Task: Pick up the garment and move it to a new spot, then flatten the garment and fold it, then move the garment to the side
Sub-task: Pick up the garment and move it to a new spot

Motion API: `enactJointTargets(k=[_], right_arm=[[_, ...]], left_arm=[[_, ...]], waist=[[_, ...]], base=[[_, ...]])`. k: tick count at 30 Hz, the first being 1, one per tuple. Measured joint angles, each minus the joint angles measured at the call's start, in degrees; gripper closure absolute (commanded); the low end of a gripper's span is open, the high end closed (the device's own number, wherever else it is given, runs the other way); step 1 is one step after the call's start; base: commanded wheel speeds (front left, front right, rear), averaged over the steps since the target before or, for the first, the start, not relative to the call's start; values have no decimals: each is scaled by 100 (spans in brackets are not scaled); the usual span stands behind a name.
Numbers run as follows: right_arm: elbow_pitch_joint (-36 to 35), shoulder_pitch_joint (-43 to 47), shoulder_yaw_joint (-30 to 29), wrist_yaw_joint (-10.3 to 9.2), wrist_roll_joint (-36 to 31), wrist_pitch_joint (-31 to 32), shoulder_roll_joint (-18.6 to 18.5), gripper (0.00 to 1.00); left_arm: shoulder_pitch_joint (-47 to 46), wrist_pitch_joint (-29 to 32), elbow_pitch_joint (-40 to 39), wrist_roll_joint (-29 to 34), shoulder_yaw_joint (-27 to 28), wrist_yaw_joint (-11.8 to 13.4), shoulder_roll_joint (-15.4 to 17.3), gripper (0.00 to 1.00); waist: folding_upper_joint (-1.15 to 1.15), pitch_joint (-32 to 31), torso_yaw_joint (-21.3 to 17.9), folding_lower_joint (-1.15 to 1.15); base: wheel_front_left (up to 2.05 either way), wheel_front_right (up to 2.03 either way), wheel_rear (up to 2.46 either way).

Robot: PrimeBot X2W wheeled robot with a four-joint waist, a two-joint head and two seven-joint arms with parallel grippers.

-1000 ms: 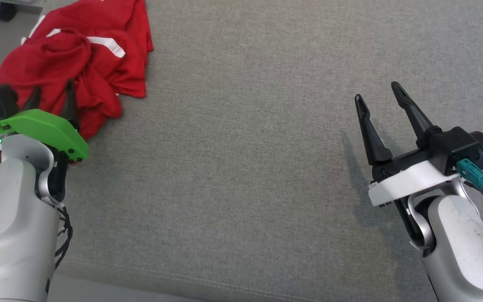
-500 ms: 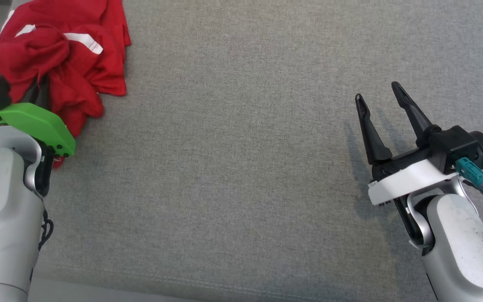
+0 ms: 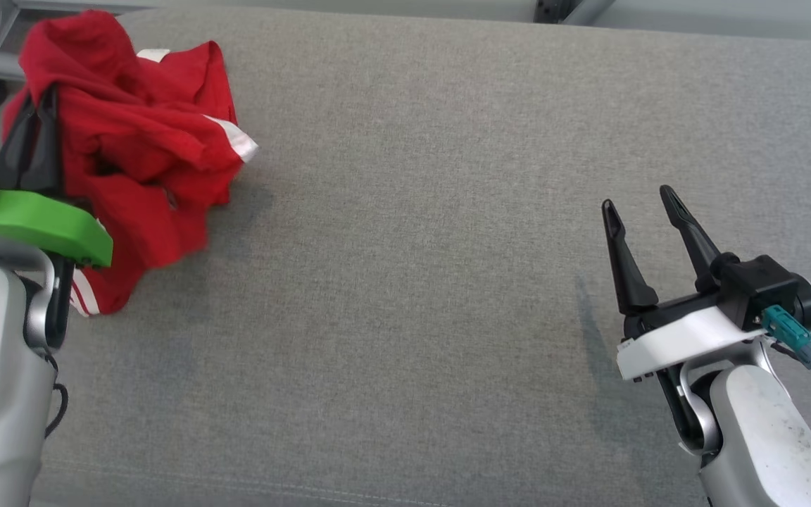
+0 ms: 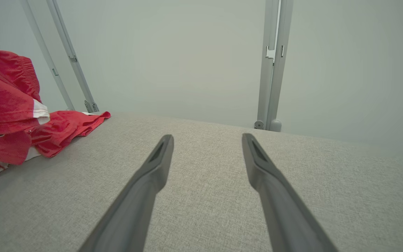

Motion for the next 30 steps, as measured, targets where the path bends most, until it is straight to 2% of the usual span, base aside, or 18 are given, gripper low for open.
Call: enactJointTargets(k=[1, 2, 9, 14, 18, 22, 30], right_arm=[[0, 45, -22, 0, -1, -2, 19, 0], [-20, 135, -80, 0, -2, -10, 49, 0], [-203, 387, -281, 0, -47, 1, 189, 0], [-347, 456, -338, 0, -62, 52, 259, 0], [-428, 453, -328, 0, -62, 57, 323, 0], [-436, 421, -309, 0, -42, 48, 372, 0], [-338, 341, -331, 1, 59, -77, 448, 0]], left_arm=[[158, 2, -250, -1, 9, 53, 30, 100], [513, 71, -835, -3, 11, 170, 70, 100], [1881, 498, -3005, -59, -2, 715, 81, 100], [2436, 768, -3987, -53, -110, 949, 103, 100], [2507, 945, -4364, 10, -393, 935, 63, 100], [2397, 1070, -4361, 45, -764, 784, -116, 100], [1733, 1239, -3352, 85, -1438, 359, -611, 100]], waist=[[0, -71, -24, 0], [0, -209, -82, 0], [0, -496, -438, 0], [0, -550, -767, 0], [0, -532, -1074, 0], [0, -473, -1427, 0], [0, -233, -2205, 0]], base=[[0, 0, 0], [0, 0, 0], [0, 0, 0], [0, 0, 0], [0, 0, 0], [0, 0, 0], [0, 0, 0]])
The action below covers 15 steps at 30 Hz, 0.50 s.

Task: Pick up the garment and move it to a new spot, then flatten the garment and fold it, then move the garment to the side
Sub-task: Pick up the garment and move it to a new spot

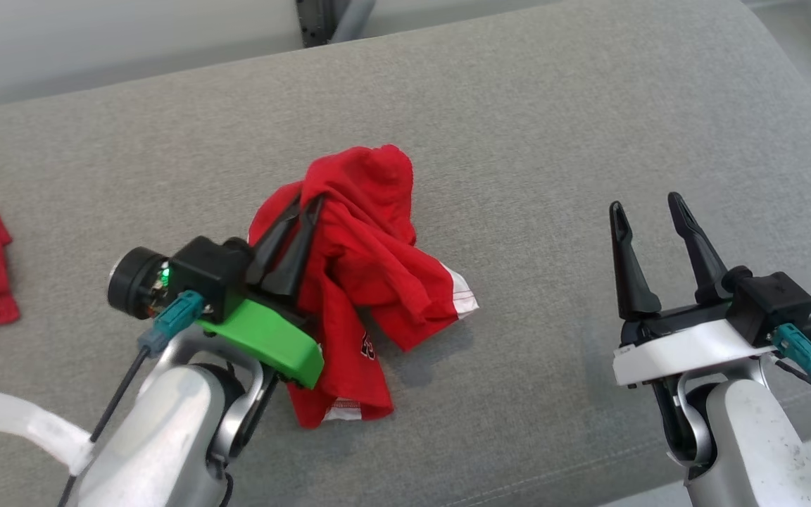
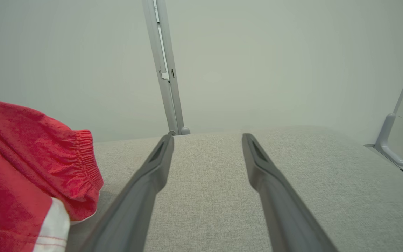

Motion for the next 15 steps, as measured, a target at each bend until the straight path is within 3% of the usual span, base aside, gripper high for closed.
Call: enactJointTargets(k=[7, 9, 10, 11, 15], right_arm=[[146, -105, 15, -1, 100, -127, 38, 0], [198, -120, 20, -1, 102, -144, 48, 0], [198, -120, 20, -1, 102, -144, 48, 0], [213, -136, 11, -1, 103, -152, 49, 0], [283, -159, -38, -1, 102, -175, 53, 0]], left_arm=[[-389, -57, 1185, -12, -433, -322, -447, 100], [-497, -88, 1451, -12, -525, -381, -537, 56], [-497, -88, 1451, -12, -525, -381, -537, 9], [-528, -125, 1540, -12, -557, -405, -575, 0], [-619, -367, 1756, -20, -603, -447, -709, 0]], waist=[[0, 364, -558, 0], [0, 476, -669, 0], [0, 476, -669, 0], [0, 524, -717, 0], [0, 659, -836, 0]], base=[[0, 0, 0], [0, 0, 0], [0, 0, 0], [0, 0, 0], [0, 0, 0]])
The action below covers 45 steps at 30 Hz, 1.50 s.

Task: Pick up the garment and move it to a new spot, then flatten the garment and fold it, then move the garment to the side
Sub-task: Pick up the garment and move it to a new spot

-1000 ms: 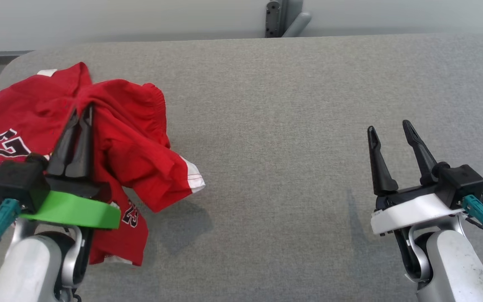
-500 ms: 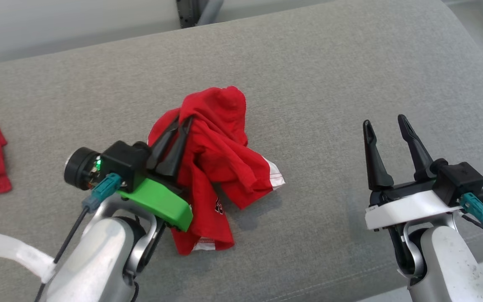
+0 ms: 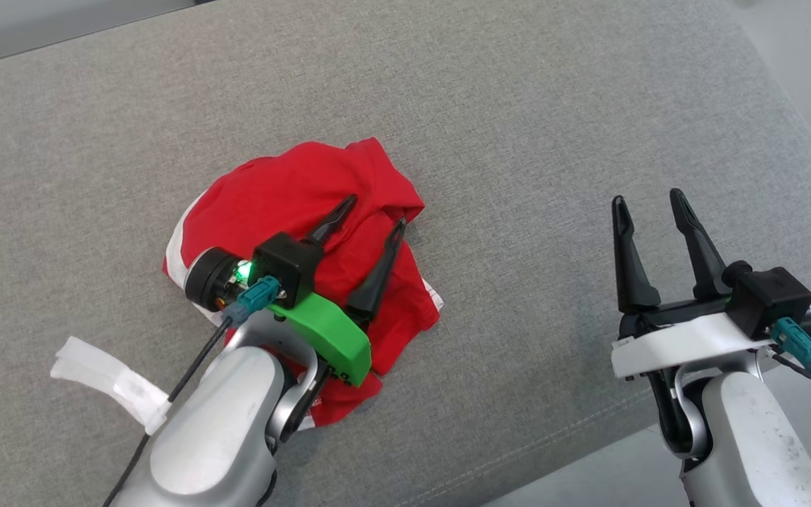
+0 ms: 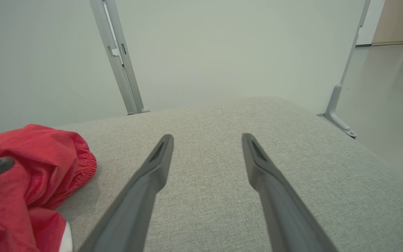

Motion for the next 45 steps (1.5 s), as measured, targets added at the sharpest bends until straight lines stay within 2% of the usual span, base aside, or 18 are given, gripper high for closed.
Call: enactJointTargets(k=[5, 10, 15, 21, 31, 45], right_arm=[[30, -3, -11, 0, -30, -11, 7, 0], [20, 5, -52, 0, -134, -26, 9, 0], [8, 66, -86, 1, -204, -24, 2, 0], [1, 182, -96, 1, -242, 49, -78, 0], [-70, 403, -38, 1, -258, 213, -212, 0], [-221, 844, 8, 1, -236, 409, -266, 0]], left_arm=[[10, -398, -8, -83, 153, 77, -43, 0], [215, -713, -234, -220, 561, 417, 15, 0], [525, -858, -427, -396, 1042, 784, 221, 0], [987, -998, -664, -514, 1571, 1026, 512, 0], [1828, -1057, -1212, -584, 2108, 1171, 758, 0], [2769, -939, -1893, -441, 1976, 1417, 892, 0]], waist=[[0, -53, 66, 0], [0, -202, 291, 0], [0, -396, 616, 0], [0, -633, 972, 0], [0, -1021, 1408, 0], [0, -1525, 1555, 0]], base=[[0, 0, 0], [0, 0, 0], [0, 0, 0], [0, 0, 0], [0, 0, 0], [0, 0, 0]])
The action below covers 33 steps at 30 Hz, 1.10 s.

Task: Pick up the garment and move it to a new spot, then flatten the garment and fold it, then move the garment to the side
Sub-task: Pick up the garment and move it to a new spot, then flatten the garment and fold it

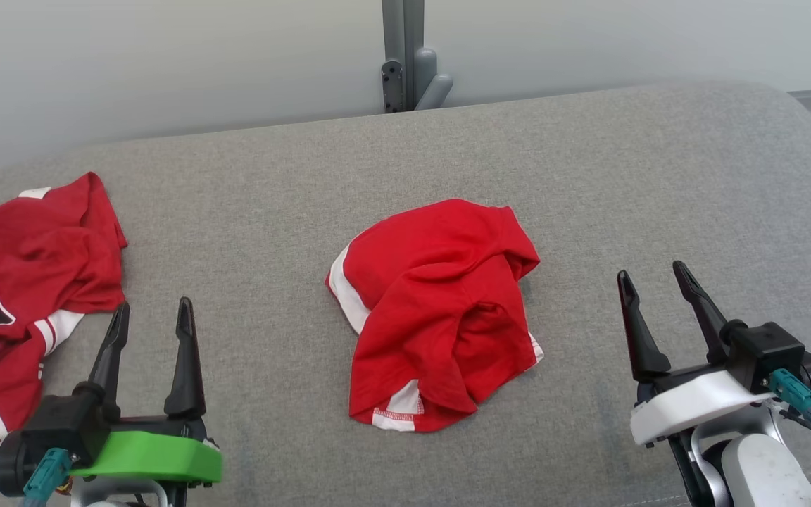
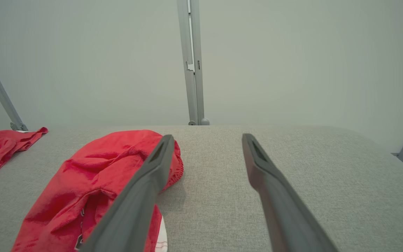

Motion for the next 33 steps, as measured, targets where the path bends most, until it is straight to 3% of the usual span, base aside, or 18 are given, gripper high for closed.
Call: enactJointTargets(k=[10, 33], right_arm=[[-174, 285, -100, -1, 25, 148, -11, 0], [-230, 254, -58, 0, 22, 198, -15, 0]], left_arm=[[301, 207, -337, 40, -133, 176, 33, 0], [240, 219, -299, 23, -187, 200, 48, 0]], waist=[[0, -202, 26, 0], [0, -124, 94, 0]], base=[[0, 0, 0], [0, 0, 0]])
